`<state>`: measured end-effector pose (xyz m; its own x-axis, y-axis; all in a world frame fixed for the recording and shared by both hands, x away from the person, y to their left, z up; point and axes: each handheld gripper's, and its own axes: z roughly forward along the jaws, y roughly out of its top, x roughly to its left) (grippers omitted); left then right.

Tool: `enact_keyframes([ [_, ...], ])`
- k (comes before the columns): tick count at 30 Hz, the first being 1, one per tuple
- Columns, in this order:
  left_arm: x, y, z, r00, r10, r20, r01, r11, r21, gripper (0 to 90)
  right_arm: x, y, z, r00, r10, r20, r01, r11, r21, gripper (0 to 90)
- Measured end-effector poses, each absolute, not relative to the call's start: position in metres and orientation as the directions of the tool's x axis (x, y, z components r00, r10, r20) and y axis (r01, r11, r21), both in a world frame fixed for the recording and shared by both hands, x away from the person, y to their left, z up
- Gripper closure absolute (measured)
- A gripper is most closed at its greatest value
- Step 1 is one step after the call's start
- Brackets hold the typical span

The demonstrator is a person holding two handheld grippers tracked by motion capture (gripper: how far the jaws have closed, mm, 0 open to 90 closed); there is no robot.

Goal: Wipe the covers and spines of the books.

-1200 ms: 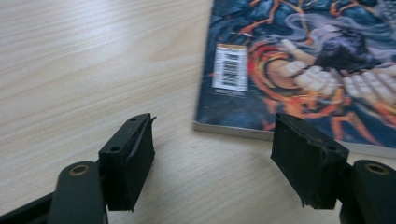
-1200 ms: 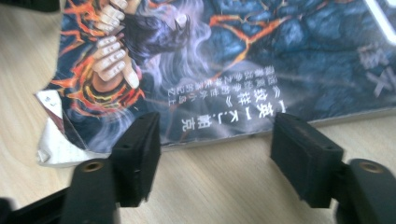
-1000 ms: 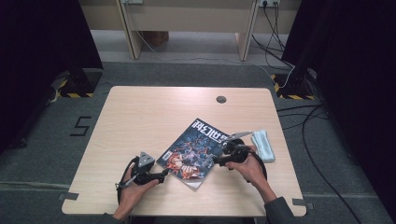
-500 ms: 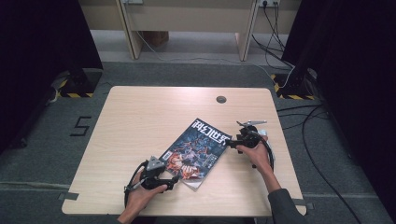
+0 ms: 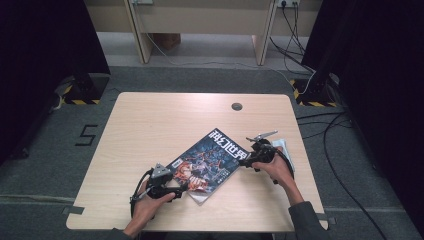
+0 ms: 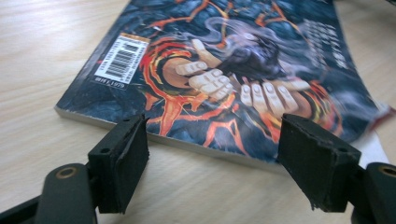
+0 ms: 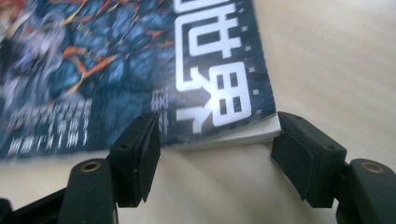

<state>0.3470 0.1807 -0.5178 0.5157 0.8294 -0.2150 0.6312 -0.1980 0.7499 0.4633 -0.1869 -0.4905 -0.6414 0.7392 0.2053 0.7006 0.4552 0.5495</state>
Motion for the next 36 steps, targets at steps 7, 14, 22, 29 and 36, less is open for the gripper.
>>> enact_keyframes([
  [7,0.344,0.177,-0.517,0.523,0.835,-0.171,0.622,-0.238,0.746,23.9,0.457,-0.198,-0.480,-0.595,0.774,0.216,0.698,0.363,0.617,37.0],
  [14,0.336,0.171,-0.514,0.540,0.826,-0.159,0.626,-0.268,0.732,28.7,0.471,-0.191,-0.496,-0.584,0.783,0.213,0.711,0.367,0.600,36.0],
  [22,0.341,0.174,-0.515,0.549,0.821,-0.159,0.618,-0.271,0.738,30.2,0.458,-0.181,-0.491,-0.636,0.740,0.218,0.707,0.446,0.549,37.5],
  [29,0.348,0.177,-0.516,0.537,0.829,-0.156,0.616,-0.260,0.743,30.1,0.426,-0.188,-0.489,-0.641,0.733,0.227,0.715,0.461,0.526,39.5],
  [36,0.350,0.180,-0.516,0.536,0.831,-0.152,0.616,-0.262,0.743,30.3,0.404,-0.192,-0.489,-0.657,0.718,0.230,0.706,0.478,0.522,40.0],
])
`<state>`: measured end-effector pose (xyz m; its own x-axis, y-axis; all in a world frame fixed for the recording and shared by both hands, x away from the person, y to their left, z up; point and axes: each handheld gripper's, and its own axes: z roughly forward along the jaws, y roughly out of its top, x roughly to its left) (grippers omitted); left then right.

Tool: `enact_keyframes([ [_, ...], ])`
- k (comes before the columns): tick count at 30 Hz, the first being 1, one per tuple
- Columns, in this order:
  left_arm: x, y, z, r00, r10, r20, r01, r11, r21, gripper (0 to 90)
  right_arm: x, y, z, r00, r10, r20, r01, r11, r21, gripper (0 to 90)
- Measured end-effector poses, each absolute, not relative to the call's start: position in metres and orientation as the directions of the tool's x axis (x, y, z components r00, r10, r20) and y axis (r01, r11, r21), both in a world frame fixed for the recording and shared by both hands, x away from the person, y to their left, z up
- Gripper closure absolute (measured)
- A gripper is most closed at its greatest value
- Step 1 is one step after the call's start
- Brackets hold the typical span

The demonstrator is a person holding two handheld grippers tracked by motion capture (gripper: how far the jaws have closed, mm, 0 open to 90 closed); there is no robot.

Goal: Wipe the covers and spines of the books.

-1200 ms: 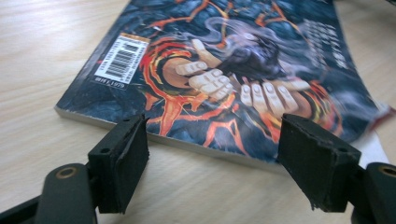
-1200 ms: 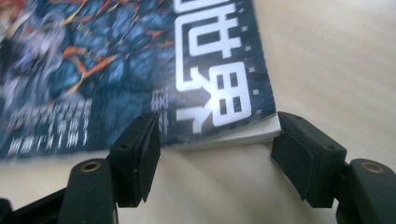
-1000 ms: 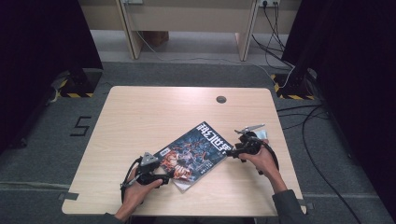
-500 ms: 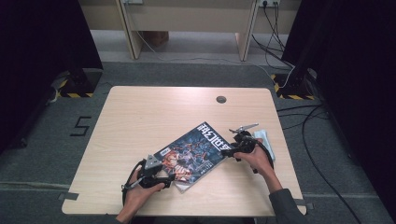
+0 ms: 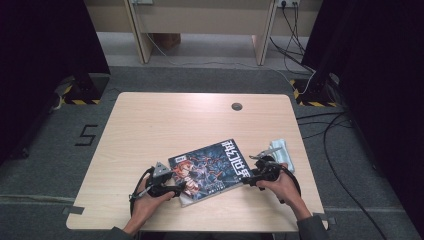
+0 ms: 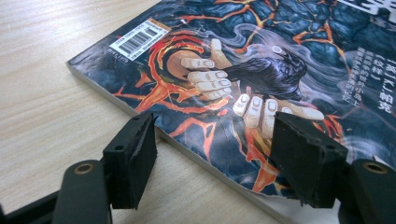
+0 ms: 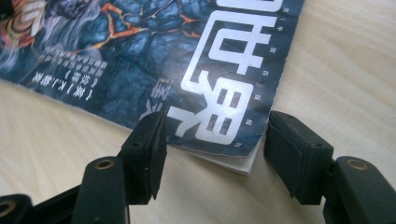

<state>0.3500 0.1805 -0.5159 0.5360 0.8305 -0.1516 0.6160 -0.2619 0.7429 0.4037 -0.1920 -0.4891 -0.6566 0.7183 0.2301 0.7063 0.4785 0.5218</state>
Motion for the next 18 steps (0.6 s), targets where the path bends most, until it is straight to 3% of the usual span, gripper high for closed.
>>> enact_keyframes([
  [8,0.338,0.182,-0.513,0.562,0.806,-0.188,0.635,-0.275,0.722,37.1,0.395,-0.194,-0.489,-0.667,0.706,0.239,0.699,0.481,0.529,40.8],
  [18,0.333,0.179,-0.510,0.597,0.784,-0.170,0.626,-0.323,0.710,38.0,0.402,-0.194,-0.494,-0.636,0.726,0.263,0.711,0.418,0.565,37.9],
])
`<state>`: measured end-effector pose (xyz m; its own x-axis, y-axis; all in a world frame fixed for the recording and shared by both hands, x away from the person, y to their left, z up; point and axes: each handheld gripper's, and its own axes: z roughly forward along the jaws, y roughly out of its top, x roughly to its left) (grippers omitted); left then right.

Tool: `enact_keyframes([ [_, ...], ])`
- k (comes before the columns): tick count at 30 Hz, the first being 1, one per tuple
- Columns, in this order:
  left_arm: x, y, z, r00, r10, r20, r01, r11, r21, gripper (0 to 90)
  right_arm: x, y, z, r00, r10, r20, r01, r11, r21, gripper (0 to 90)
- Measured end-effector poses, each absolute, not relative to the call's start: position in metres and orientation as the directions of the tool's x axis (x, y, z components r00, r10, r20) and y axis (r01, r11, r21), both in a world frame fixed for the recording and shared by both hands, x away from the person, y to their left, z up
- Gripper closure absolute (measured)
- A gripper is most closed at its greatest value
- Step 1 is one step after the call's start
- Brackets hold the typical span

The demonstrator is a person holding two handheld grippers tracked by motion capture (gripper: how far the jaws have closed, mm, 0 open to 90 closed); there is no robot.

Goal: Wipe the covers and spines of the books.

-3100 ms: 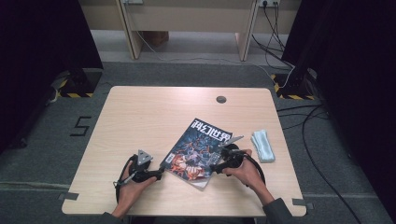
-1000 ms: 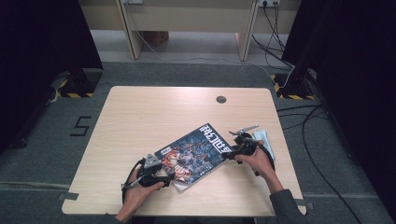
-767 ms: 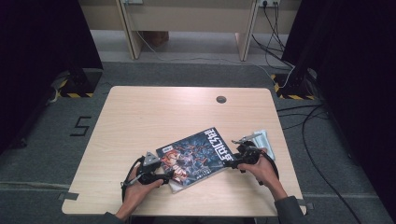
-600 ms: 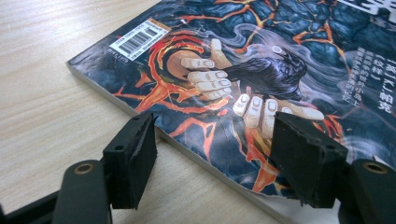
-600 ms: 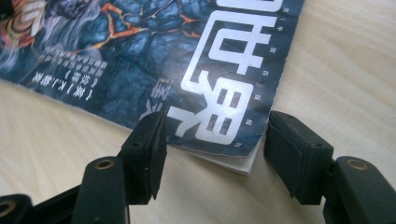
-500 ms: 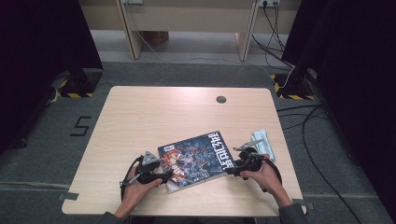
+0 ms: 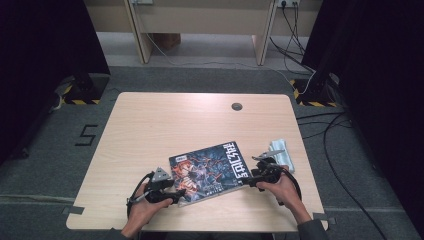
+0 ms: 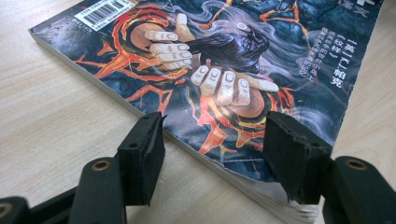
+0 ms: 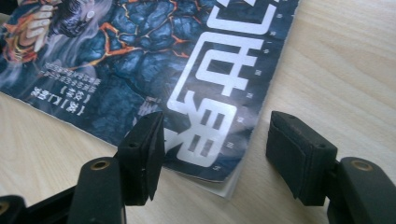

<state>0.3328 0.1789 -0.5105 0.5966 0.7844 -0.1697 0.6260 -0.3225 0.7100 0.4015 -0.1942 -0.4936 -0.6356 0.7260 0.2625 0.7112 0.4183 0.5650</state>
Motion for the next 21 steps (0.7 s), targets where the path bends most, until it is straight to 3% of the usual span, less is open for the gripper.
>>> enact_keyframes([
  [9,0.349,0.184,-0.513,0.587,0.791,-0.172,0.617,-0.300,0.728,42.1,0.393,-0.189,-0.488,-0.667,0.697,0.263,0.711,0.491,0.504,35.2],
  [14,0.357,0.184,-0.514,0.542,0.826,-0.156,0.620,-0.268,0.737,38.1,0.383,-0.187,-0.486,-0.700,0.669,0.250,0.691,0.546,0.473,36.4],
  [21,0.347,0.181,-0.511,0.554,0.816,-0.164,0.633,-0.285,0.720,37.5,0.388,-0.187,-0.487,-0.655,0.707,0.267,0.709,0.454,0.539,38.2],
])
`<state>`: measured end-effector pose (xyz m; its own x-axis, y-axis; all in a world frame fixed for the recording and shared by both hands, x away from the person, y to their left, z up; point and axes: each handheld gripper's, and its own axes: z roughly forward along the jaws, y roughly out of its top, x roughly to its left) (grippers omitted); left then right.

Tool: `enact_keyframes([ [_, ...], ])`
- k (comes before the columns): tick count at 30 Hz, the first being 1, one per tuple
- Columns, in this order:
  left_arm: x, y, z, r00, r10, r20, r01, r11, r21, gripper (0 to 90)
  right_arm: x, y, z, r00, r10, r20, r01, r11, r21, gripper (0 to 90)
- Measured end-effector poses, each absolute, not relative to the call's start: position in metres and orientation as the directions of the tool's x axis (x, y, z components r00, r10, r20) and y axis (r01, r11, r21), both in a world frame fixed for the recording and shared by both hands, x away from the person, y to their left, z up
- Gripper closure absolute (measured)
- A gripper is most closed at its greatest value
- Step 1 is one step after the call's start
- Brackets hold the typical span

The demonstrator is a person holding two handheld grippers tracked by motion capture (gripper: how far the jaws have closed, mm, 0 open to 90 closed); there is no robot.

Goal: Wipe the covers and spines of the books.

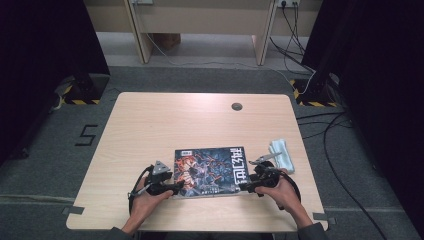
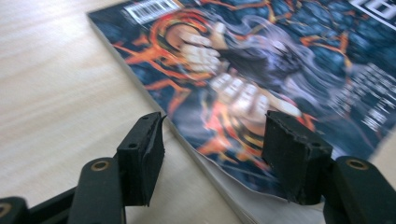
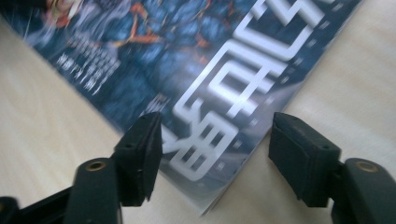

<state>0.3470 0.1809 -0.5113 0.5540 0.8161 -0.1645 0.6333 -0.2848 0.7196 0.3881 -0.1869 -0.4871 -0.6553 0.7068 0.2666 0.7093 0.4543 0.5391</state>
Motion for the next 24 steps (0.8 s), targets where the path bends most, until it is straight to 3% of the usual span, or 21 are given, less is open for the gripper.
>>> enact_keyframes([
  [10,0.323,0.184,-0.510,0.572,0.796,-0.200,0.650,-0.291,0.702,44.4,0.395,-0.198,-0.491,-0.624,0.739,0.256,0.716,0.409,0.565,36.0],
  [24,0.344,0.194,-0.511,0.577,0.801,-0.161,0.618,-0.300,0.726,51.9,0.388,-0.187,-0.492,-0.650,0.698,0.301,0.722,0.443,0.531,33.4],
])
